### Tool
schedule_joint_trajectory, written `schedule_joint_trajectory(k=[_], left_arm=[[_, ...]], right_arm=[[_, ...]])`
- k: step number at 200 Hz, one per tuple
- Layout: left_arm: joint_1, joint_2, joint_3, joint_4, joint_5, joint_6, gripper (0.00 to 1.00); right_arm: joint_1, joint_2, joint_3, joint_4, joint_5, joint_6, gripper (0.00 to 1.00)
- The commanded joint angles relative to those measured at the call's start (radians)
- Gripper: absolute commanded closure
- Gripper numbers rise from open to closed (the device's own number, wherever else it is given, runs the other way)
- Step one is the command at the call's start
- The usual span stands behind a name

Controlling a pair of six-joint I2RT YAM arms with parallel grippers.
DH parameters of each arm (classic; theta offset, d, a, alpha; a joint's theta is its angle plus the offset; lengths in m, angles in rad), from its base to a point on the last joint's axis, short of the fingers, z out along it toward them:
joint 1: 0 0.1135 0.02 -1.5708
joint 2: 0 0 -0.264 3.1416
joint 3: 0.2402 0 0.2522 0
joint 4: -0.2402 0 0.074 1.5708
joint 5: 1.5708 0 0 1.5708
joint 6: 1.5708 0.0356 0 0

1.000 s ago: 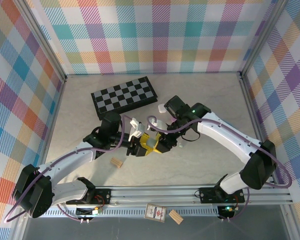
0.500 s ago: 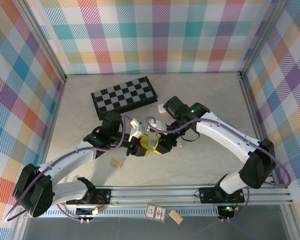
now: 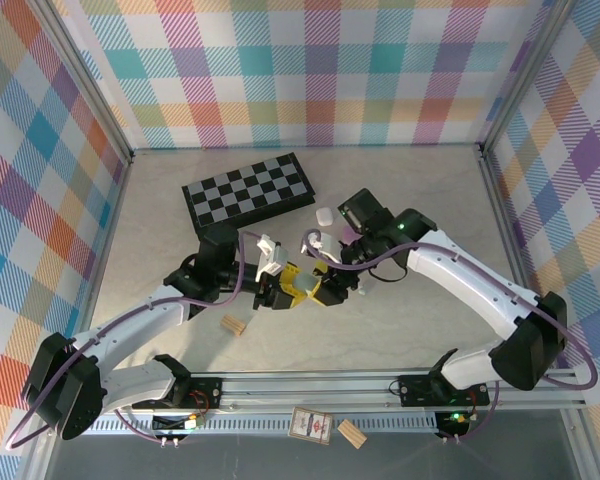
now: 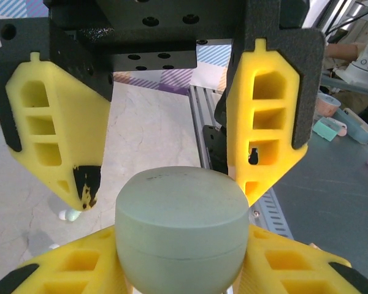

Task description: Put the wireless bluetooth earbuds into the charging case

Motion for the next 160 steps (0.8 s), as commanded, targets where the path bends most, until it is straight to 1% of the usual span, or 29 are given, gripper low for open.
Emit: schedule_joint_trajectory(k=[1,16,49,80,109,125,141,160], left_arm=[[-0.011,-0.013,-0.018,0.028,0.04,0.03,0.61],[-0.011,-0.012,-0.02,0.034,0.037,0.03,0.61],[-0.011,-0.01,-0.021,0.04,0.036,0.03,0.61],[-0.011,-0.011,-0.022,0.054,0.026,0.023,0.61],[-0.01,-0.009,-0.047,0.13,0.003,-0.016,0.61],[-0.01,-0.009,-0.061,0.188,-0.015,-0.046,0.61],[-0.008,-0.01,-0.083,0.255,-0.044,-0.078,0.61],[-0.002,0.001,-0.099,0.319,-0.054,-0.104,0.61]], right_arm=[[-0.026,-0.047,-0.022,0.043,0.0,0.031,0.31],[-0.036,-0.068,-0.035,0.065,-0.007,0.048,0.3],[-0.069,-0.103,-0.049,0.114,0.032,0.107,0.3],[-0.088,-0.127,-0.063,0.133,0.047,0.117,0.29],[-0.108,-0.159,-0.087,0.194,0.044,0.168,0.24],[-0.132,-0.181,-0.097,0.225,0.007,0.203,0.23],[-0.157,-0.214,-0.113,0.243,-0.068,0.227,0.19],[-0.205,-0.284,-0.175,0.342,-0.167,0.302,0.16]])
